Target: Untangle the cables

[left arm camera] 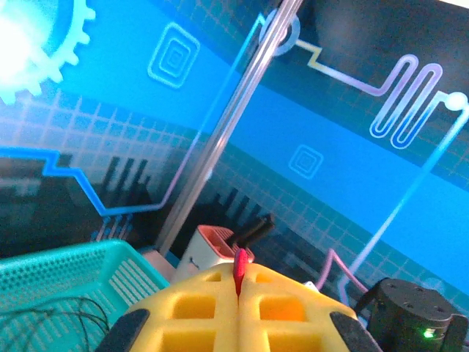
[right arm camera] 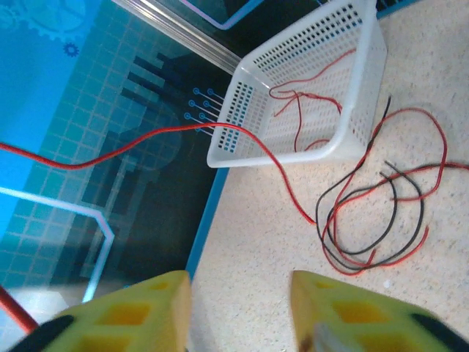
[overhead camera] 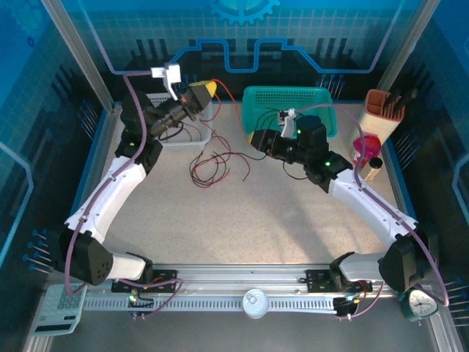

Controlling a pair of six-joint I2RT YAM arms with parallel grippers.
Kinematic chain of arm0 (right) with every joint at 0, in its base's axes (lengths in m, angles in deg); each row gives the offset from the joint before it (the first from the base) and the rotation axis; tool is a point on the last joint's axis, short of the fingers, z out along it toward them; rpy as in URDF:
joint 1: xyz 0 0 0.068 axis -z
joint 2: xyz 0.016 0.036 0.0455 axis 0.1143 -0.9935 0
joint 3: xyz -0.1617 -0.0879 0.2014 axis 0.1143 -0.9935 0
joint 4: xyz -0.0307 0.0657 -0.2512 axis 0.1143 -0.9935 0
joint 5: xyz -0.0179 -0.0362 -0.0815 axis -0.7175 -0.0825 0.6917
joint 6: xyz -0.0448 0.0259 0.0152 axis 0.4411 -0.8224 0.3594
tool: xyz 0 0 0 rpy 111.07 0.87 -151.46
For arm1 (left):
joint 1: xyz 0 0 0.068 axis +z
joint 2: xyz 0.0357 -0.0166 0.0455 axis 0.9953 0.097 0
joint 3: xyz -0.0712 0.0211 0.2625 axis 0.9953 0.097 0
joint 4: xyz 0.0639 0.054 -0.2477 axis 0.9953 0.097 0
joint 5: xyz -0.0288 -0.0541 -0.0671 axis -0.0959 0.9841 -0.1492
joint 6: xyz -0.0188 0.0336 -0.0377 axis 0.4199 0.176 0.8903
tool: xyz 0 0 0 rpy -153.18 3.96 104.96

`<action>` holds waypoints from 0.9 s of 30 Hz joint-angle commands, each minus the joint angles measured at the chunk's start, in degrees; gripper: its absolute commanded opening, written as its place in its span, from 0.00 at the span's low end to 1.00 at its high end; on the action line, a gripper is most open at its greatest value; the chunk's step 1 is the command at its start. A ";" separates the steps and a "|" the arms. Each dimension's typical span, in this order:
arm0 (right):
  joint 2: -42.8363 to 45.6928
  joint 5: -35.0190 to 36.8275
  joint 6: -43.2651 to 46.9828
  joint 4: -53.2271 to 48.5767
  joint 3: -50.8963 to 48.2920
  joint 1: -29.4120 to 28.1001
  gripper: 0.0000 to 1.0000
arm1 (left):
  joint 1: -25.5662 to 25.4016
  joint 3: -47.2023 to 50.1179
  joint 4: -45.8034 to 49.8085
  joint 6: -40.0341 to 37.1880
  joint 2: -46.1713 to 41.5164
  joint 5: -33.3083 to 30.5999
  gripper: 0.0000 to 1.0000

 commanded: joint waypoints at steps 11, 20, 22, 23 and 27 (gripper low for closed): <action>8.95 0.31 3.30 -9.23 -1.21 7.76 0.62 | 8.66 -7.35 3.57 -6.54 5.88 2.65 0.00; 14.47 1.76 7.32 -16.94 -2.54 9.73 0.62 | 13.21 -10.09 0.18 -5.03 11.32 4.23 0.00; 15.12 1.80 7.68 -17.84 -3.26 9.99 0.62 | 14.00 -11.12 -0.61 -5.02 12.96 4.61 0.00; 15.19 1.72 7.71 -18.05 -3.54 10.11 0.62 | 14.38 -11.64 -1.05 -5.07 13.62 4.69 0.00; 15.58 1.52 7.81 -18.72 -4.54 10.66 0.62 | 16.02 -12.90 -4.35 -5.03 16.90 4.62 0.00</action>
